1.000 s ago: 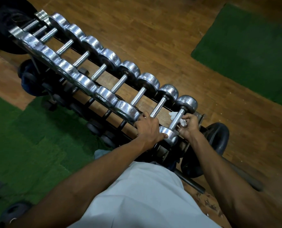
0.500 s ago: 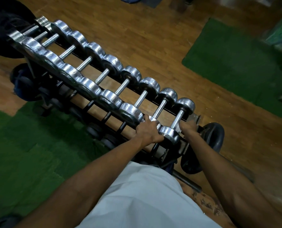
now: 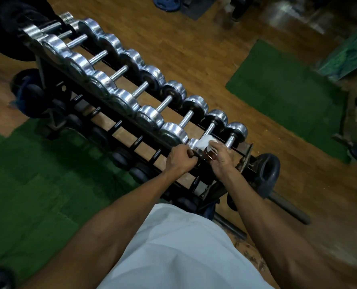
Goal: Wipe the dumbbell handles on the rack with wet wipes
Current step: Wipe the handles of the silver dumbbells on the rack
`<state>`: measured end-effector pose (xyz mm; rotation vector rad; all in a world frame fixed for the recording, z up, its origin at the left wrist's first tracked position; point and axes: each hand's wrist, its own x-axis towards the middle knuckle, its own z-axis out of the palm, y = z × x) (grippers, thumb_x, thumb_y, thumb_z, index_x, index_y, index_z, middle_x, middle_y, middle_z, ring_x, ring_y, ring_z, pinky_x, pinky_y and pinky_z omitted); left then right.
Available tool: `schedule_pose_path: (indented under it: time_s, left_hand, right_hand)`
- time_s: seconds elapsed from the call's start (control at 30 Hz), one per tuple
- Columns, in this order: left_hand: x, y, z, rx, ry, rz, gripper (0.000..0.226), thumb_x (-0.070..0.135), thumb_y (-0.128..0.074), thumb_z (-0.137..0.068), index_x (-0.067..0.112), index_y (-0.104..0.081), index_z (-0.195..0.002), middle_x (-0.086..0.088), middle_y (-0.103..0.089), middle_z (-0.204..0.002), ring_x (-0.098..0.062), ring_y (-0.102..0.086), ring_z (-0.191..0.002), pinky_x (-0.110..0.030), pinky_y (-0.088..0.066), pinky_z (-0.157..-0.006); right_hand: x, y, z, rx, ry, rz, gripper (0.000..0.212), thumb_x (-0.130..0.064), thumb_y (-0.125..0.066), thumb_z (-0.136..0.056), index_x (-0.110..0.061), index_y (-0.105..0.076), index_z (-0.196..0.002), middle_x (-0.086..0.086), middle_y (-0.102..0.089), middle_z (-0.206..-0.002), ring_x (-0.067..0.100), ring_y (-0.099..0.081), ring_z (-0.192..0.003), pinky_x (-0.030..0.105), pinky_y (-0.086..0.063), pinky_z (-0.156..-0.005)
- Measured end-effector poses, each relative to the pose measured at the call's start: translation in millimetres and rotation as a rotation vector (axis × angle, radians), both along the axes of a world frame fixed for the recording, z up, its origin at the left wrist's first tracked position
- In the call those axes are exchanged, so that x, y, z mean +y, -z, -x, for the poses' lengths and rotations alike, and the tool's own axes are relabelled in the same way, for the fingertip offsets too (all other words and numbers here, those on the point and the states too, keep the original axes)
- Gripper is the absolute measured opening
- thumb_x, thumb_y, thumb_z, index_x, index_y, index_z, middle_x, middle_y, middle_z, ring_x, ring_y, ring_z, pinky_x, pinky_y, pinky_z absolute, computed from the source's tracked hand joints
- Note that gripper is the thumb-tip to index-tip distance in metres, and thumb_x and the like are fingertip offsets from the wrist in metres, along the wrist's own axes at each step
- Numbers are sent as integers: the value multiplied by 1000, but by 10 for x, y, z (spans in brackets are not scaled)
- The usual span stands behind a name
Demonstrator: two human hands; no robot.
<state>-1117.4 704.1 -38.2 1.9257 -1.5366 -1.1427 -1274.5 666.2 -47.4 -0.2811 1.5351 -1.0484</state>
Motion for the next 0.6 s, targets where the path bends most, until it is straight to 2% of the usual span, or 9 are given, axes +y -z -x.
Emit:
schedule_pose_path:
  time_s: [0.07,0.17,0.2,0.3,0.43,0.6]
  left_hand:
    - [120,46,-101,3,-9,-28,12,31,-76,-78,20,-72,-78,6,-70,-78,-16,-67,-78,-36,-59,-71]
    - [326,150,-251,-2,-17,-66,12,31,-76,-78,20,-71,-78,7,-71,-82,-16,-67,-82,-36,-59,-73]
    - [394,170,-295,-11,-24,-83,12,31,-76,-77,20,-70,-76,7,-72,-83,-16,-67,-83,-36,-59,-74]
    - [570,223,-366,-36,-21,-127,10,31,-74,-75,24,-67,-74,6,-71,-84,-19,-67,-83,-34,-58,-74]
    - [690,184,-318,-15,11,-141,7,31,-71,-76,25,-70,-78,6,-71,-85,-19,-68,-82,-35,-59,-72]
    - [742,191,-257,26,-3,-135,6,30,-71,-77,25,-72,-80,3,-74,-89,-20,-69,-85,-35,-59,-73]
  right_hand:
    - [161,27,-76,-19,6,-9,18,-6,-79,-86,-11,-67,-99,9,-73,-87,22,-71,-72,43,-62,-79]
    - [359,116,-149,-42,-2,-15,16,-5,-78,-88,-10,-64,-95,3,-69,-68,13,-66,-55,40,-62,-71]
    - [434,119,-178,-52,-24,-16,15,-6,-77,-89,-10,-64,-92,3,-67,-67,13,-66,-56,40,-61,-70]
    - [638,147,-199,-36,-51,-39,16,-9,-77,-89,-12,-64,-99,7,-70,-79,17,-68,-65,39,-62,-70]
    - [801,126,-190,-55,-11,-43,18,-2,-73,-91,-8,-67,-107,13,-76,-96,25,-75,-80,42,-65,-69]
    - [843,130,-200,-26,-22,-74,22,3,-72,-90,-7,-68,-109,13,-74,-102,25,-73,-86,39,-64,-66]
